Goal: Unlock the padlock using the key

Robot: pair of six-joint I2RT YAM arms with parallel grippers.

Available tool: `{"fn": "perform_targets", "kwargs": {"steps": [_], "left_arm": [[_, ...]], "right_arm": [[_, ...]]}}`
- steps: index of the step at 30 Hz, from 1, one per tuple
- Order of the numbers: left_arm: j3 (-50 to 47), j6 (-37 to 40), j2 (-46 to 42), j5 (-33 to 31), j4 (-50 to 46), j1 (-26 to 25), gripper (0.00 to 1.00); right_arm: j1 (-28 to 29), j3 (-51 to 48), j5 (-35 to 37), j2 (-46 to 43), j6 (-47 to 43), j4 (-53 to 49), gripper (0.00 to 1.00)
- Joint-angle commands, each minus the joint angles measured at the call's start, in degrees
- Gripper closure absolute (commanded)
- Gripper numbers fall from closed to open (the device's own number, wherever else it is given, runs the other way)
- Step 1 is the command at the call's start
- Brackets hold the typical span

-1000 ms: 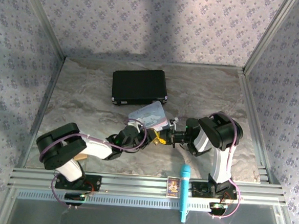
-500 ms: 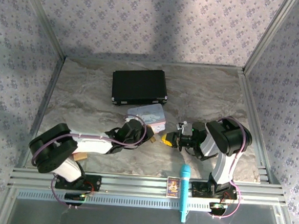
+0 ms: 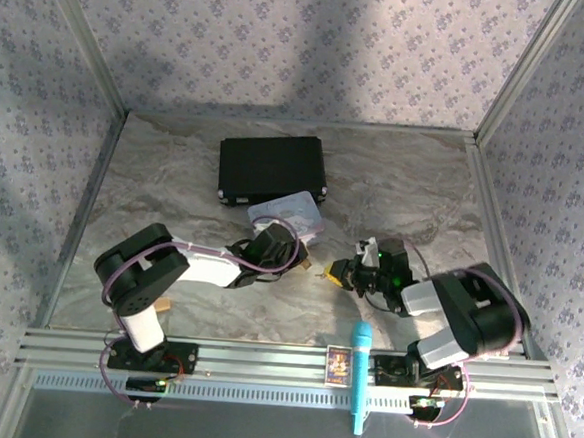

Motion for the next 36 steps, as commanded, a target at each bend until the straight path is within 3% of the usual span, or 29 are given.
{"fn": "perform_targets", "kwargs": {"steps": [1,8,13,15,24,28,36], "left_arm": [[-0.49,-2.07,1.54,-1.13,2.93,0.09,0.81],[-1.69,-1.61,1.24,-4.81,-0.36,-1.36,0.75],[1.25,-1.4,0.62,-10.94,-10.58,-4.38,0.57],[4.35,-1.4,1.33,-11.95,-16.45,-5.01,0.54],[11.82,2.78,4.25,-17.38,-31.39,-4.73,0.62],[10.2,3.15,3.06,-15.45,-32.13,-5.0,0.72],[4.67,3.18,-4.63,-16.83,-33.41,-5.84,0.79]], "right_arm": [[1.99,2.74,9.55,-7.38,-6.97,-18.37,1.0],[2.59,3.05,10.66,-10.03,-8.14,-22.82,1.0],[2.55,2.67,11.51,-8.76,-8.51,-21.79,1.0],[2.56,3.09,11.44,-8.36,-9.0,-21.79,1.0],[1.45,4.19,10.16,-9.52,-10.23,-23.56,1.0],[1.11,4.29,9.82,-10.33,-10.53,-24.55,1.0],[1.24,4.67,9.49,-9.6,-11.04,-24.96,1.0]]}}
